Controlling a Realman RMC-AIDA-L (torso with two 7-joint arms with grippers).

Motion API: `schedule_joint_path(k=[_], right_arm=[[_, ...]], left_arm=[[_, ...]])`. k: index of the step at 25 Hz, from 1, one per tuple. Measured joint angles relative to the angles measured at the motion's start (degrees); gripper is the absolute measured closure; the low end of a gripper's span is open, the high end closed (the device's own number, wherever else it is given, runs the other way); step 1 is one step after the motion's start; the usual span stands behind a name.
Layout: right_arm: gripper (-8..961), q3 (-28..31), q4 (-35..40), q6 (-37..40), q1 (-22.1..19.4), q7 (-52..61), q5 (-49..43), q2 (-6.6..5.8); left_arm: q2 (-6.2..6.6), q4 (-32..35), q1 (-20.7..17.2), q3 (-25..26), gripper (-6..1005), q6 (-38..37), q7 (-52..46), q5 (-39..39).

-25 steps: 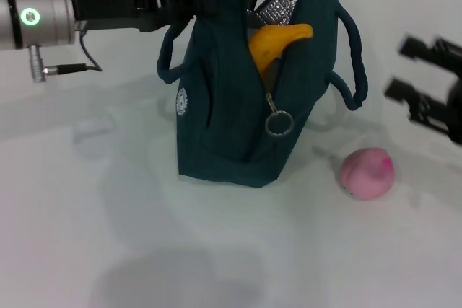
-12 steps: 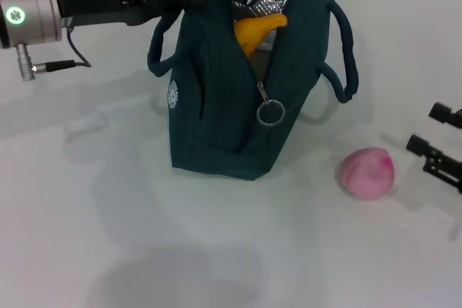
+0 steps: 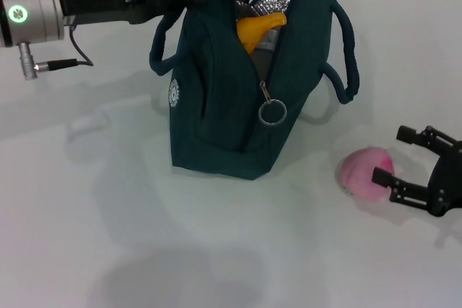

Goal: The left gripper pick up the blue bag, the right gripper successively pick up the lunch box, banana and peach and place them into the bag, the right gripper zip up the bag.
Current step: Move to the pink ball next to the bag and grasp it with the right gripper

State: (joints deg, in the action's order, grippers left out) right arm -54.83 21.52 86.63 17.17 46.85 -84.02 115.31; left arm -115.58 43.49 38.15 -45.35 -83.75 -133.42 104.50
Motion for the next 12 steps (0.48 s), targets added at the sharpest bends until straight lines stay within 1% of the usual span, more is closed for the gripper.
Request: schedule_joint_path(k=[7, 12], right_arm=[[92, -0.7, 0.0, -3.2, 1.1, 0.4, -1.9, 0.03], [86, -1.7, -0.2, -4.9, 1.9, 0.3, -1.9, 0.10]], left_arm=[[-0.07, 0.0, 0.1, 0.0, 952, 0.1, 0.1, 0.0], [-0.09, 0.0, 0.1, 0.0, 952, 0.1, 0.1, 0.0]])
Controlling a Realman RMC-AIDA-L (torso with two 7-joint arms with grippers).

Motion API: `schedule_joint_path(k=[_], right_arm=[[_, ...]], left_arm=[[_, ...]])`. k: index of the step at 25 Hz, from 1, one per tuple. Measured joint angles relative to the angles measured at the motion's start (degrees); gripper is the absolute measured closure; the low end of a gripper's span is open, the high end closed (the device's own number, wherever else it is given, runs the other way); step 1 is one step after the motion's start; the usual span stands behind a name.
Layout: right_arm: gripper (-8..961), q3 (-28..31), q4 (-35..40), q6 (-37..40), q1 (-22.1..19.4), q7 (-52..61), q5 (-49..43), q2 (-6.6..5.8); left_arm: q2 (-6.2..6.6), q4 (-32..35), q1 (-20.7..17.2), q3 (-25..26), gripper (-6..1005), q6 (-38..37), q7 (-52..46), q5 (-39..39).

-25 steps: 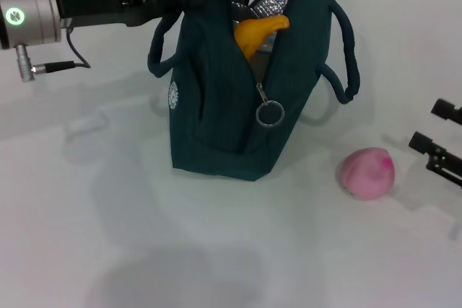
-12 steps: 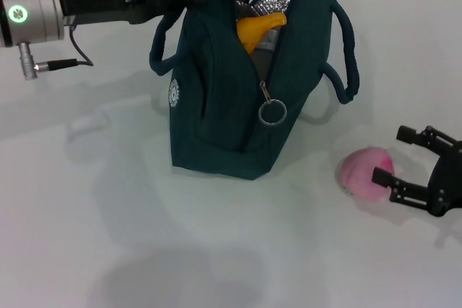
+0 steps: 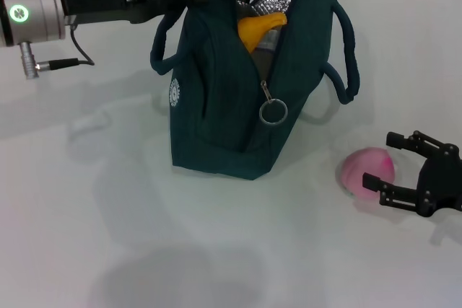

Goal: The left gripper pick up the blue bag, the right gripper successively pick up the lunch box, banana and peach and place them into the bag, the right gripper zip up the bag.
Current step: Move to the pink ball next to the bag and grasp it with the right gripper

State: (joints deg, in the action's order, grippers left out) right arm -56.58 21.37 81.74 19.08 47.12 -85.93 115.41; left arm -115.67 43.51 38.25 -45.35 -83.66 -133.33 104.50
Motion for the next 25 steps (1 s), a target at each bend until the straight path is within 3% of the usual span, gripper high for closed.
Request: schedule_joint_path(k=[19, 25], right_arm=[[99, -3.1, -0.4, -4.1, 1.8, 2.1, -0.1, 0.09], [240, -5.0, 0.1, -5.4, 1.9, 4.0, -0.5, -0.15]], left_arm=[[0.19, 0.0, 0.1, 0.1, 952, 0.0, 0.3, -0.5], [0.29, 0.0, 0.2, 0.1, 952, 0.1, 0.4, -0.6]])
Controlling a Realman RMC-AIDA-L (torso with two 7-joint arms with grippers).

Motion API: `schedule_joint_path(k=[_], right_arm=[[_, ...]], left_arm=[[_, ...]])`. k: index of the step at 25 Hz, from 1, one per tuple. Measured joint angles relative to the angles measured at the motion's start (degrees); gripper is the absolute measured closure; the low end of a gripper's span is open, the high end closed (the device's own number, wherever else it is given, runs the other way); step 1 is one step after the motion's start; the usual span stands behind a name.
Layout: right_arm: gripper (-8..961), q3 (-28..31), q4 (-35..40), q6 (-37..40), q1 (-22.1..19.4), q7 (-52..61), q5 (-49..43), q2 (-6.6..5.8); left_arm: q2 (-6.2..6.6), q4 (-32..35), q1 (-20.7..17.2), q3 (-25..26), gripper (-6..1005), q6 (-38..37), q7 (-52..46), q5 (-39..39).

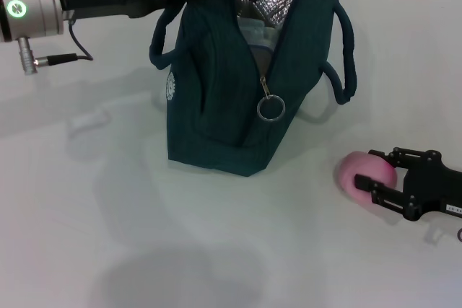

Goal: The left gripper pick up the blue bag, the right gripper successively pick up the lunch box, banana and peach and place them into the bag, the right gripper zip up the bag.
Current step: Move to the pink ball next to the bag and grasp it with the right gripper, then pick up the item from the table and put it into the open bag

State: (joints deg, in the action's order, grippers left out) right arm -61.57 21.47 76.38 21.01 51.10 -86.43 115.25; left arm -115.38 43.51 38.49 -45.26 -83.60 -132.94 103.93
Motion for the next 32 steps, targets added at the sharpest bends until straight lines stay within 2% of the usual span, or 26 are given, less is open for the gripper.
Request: schedule_joint_path(k=[6, 10, 15, 18, 21, 25, 27, 32], right_arm=[[505, 0.6, 1.8, 1.7, -0.7, -0.3, 0.0, -0.10], [677, 4.8, 1.6, 5.6, -1.1, -0.2, 0.2, -0.35], [721, 12.4, 2.0, 15.5, -2.8, -0.5, 0.3, -0.50], [742, 18.0, 2.1, 22.3, -2.4, -1.4, 0.4, -0.50], [759, 22.4, 2.3, 26.3, 1.0, -2.4, 2.9, -0.16], [784, 22.1, 2.1, 25.4, 6.9, -2.8, 5.4, 0.04], [801, 21.2, 1.7, 23.5, 11.1, -3.1, 5.3, 0.15], [846, 14.4, 1.0, 15.8, 17.5, -4.7, 5.6, 0.84]], left_arm=[[-0.01, 0.0, 0.0, 0.0, 953, 0.0, 0.1, -0.1], [-0.03, 0.0, -0.1, 0.0, 953, 0.0, 0.1, -0.1], [-0.26, 0.0, -0.3, 0.0, 953, 0.0, 0.2, -0.1], [-0.41, 0.0, -0.4, -0.1, 953, 0.0, 0.3, -0.1], [-0.65, 0.0, -0.4, -0.2, 953, -0.1, 0.4, -0.1], [-0.97, -0.3, -0.3, -0.3, 953, -0.4, 0.5, -0.1], [-1.09, -0.8, 0.1, -0.3, 953, -0.5, 0.5, -0.1], [-1.16, -1.4, 0.3, -0.3, 953, -0.5, 0.7, -0.1]])
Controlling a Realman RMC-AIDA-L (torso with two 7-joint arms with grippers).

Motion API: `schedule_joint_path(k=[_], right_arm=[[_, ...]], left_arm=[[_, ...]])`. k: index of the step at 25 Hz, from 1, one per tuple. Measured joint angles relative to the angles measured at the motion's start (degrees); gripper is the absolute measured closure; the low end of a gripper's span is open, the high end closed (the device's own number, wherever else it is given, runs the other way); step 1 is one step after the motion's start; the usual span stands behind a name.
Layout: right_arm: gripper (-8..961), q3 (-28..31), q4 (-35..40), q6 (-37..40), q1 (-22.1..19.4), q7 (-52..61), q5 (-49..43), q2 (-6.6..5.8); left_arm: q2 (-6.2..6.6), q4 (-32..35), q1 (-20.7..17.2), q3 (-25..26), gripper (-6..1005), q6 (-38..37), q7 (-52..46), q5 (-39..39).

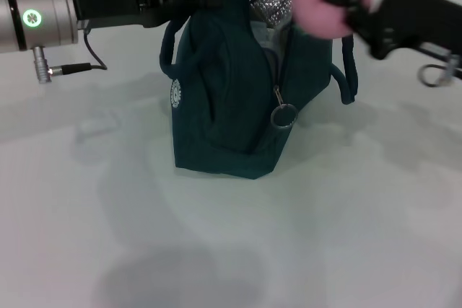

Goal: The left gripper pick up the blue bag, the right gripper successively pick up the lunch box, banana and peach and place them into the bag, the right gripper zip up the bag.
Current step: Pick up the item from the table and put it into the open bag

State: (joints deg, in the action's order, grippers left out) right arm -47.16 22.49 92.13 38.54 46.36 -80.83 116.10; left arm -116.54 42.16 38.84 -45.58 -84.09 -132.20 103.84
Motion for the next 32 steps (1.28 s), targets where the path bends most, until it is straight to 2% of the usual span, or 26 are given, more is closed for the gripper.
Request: schedule_joint_path(k=[5, 13, 17, 26, 32], right_arm=[[884, -5.1, -3.3, -3.6, 3.0, -2.8, 2.0, 0.10], [914, -12.3, -5.3, -9.3, 3.9, -2.9, 2.2, 0.09], [899, -15.9, -5.4, -10.9, 3.4, -1.8, 2.3, 0.09], [865, -18.9, -4.7, -10.5, 3.1, 3.7, 2.0, -0.07], [842, -18.6, -4.4, -13.3, 3.9, 7.3, 3.2, 0.03]], left_arm=[[-0.03, 0.0, -0.1, 0.2, 953, 0.0, 0.0, 0.0], [-0.19, -0.1, 0.1, 0.2, 953, 0.0, 0.0, 0.0], [-0.12, -0.1, 0.1, 0.2, 953, 0.0, 0.0, 0.0], [0.06, -0.1, -0.1, 0.2, 953, -0.1, -0.1, 0.1], [-0.08, -0.1, -0.1, 0.2, 953, -0.1, -0.3, 0.1]])
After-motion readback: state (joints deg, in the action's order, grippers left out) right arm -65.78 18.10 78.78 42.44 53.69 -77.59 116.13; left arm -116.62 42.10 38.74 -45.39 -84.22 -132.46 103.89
